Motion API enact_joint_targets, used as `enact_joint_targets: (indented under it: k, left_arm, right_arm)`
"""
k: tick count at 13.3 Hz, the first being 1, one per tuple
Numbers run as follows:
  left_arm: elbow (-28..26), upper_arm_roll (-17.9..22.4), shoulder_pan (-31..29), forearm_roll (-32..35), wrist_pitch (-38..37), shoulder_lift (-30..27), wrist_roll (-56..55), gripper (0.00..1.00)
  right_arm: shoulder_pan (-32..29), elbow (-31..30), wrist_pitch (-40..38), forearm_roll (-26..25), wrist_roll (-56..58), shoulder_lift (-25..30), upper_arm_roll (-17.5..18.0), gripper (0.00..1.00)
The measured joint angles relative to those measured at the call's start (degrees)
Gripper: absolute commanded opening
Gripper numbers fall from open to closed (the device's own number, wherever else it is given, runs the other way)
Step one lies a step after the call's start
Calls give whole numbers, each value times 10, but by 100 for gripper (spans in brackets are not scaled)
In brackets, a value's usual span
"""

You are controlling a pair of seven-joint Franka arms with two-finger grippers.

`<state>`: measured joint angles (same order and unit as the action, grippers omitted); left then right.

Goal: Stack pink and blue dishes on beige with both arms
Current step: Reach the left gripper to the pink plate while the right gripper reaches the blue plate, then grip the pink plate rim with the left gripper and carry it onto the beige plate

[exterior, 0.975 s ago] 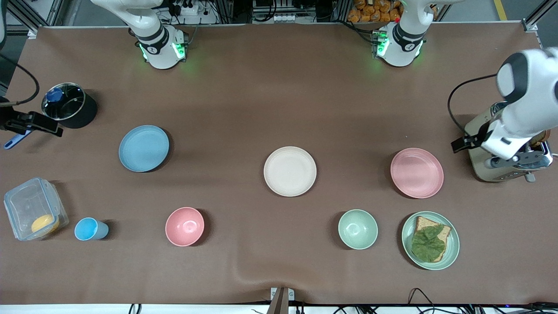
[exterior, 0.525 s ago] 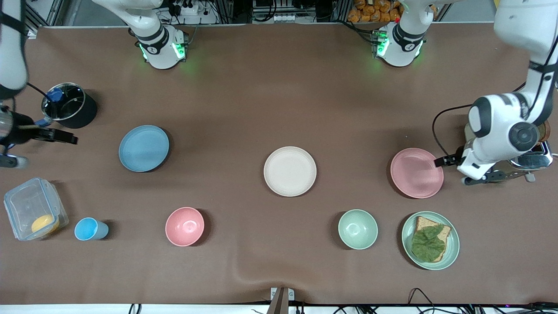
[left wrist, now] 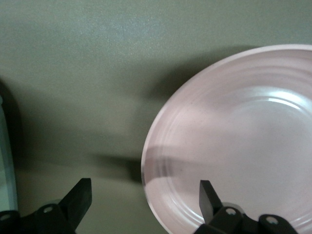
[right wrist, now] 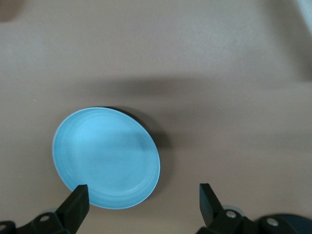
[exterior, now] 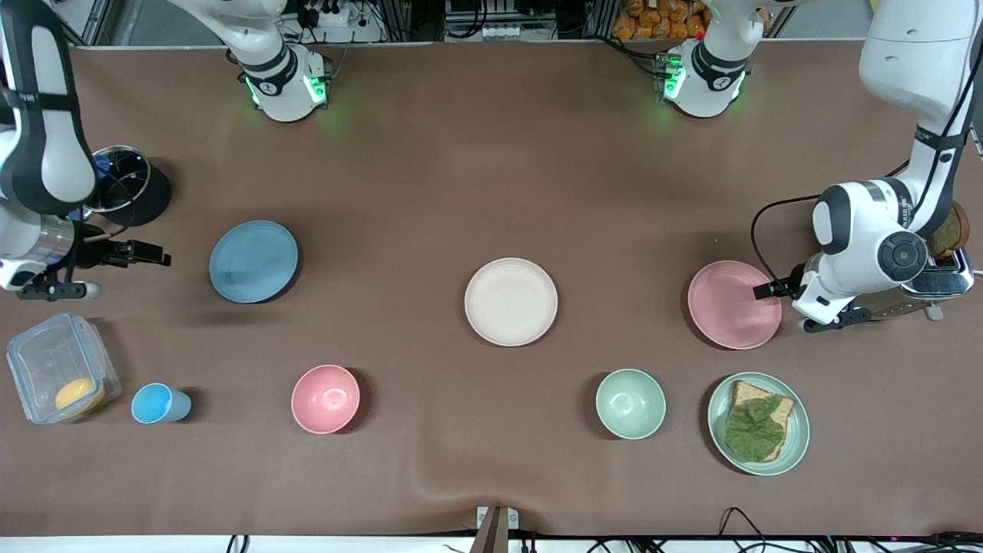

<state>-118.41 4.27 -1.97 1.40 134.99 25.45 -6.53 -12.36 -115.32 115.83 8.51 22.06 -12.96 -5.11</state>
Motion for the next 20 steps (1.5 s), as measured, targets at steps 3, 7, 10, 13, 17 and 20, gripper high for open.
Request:
enact_joint_targets:
  k: [3,7,10,13,17,20]
  left_arm:
    - [2,0,-1,-13,0,7,0,76]
    - [6,0,-1,-27,2,15,0,59]
    - [10,-1,-1,-29,2,20,0,57]
    - [12,-1,-1,-29,2,22,0,33]
    - [20,-4,0,-29,2,23,0,0]
    - [31,-13,-1,-29,-2,14,1,0]
  right_arm:
    - [-18,-5,36,30,70,-56,0,100]
    - [-19,-6,71,52,102,-119,3,100]
    - [-18,-6,86,54,108,-141,13,100]
    - [-17,-6,97,56,110,-155,27,100]
    - [-17,-6,102,57,131,-164,34,43]
    - [-18,-4,102,58,141,-167,32,0]
